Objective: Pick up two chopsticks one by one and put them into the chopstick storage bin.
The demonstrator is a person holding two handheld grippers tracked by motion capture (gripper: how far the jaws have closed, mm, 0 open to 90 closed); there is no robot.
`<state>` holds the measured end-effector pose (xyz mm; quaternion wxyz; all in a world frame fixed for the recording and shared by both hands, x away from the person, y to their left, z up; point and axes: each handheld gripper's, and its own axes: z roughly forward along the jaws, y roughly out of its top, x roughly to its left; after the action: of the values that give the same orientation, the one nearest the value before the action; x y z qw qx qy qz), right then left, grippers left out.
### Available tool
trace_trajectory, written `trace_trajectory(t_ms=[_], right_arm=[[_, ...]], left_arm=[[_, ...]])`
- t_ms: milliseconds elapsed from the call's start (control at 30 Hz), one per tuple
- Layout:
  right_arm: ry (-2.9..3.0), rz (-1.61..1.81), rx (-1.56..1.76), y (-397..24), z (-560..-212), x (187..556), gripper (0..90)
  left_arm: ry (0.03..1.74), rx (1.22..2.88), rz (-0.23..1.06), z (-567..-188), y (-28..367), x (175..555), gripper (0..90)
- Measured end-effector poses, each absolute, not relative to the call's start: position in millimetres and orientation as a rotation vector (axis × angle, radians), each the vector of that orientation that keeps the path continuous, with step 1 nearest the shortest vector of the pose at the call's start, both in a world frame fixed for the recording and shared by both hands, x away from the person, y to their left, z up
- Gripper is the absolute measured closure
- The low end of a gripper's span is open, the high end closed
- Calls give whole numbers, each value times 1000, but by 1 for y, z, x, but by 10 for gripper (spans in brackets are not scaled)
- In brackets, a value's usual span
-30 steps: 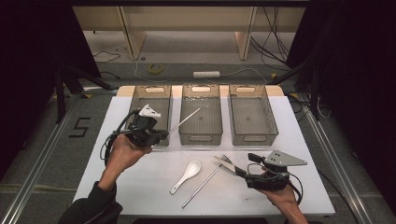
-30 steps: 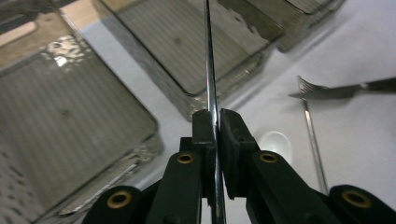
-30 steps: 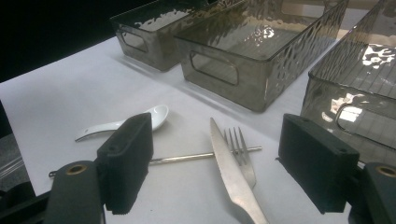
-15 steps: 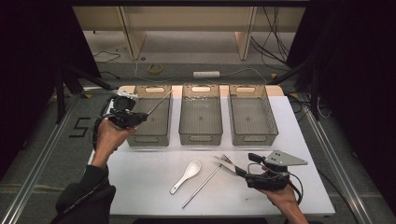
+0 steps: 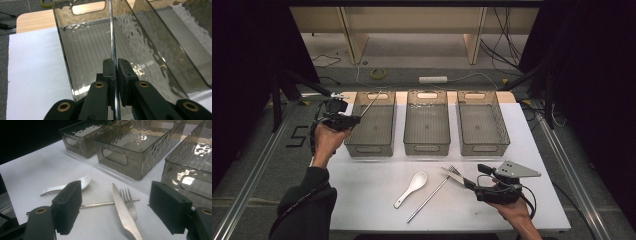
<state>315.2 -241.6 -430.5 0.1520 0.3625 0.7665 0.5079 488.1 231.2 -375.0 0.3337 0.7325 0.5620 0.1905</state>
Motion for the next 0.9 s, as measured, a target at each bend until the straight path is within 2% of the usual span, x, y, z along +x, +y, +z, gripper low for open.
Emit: trace_trajectory(t_ms=[667, 733, 867, 900], right_arm=[[2204, 1460, 1030, -241, -431, 315, 273], [2206, 1459, 1030, -241, -431, 316, 273], [2207, 1460, 1032, -241, -431, 315, 273], [2207, 1461, 1031, -241, -431, 316, 273]], left_arm=[[1552, 1872, 536, -408, 234, 512, 837], [1550, 1867, 506, -411, 234, 513, 819], [1537, 1858, 488, -411, 230, 512, 561], [1527, 1864, 488, -410, 229, 510, 529]])
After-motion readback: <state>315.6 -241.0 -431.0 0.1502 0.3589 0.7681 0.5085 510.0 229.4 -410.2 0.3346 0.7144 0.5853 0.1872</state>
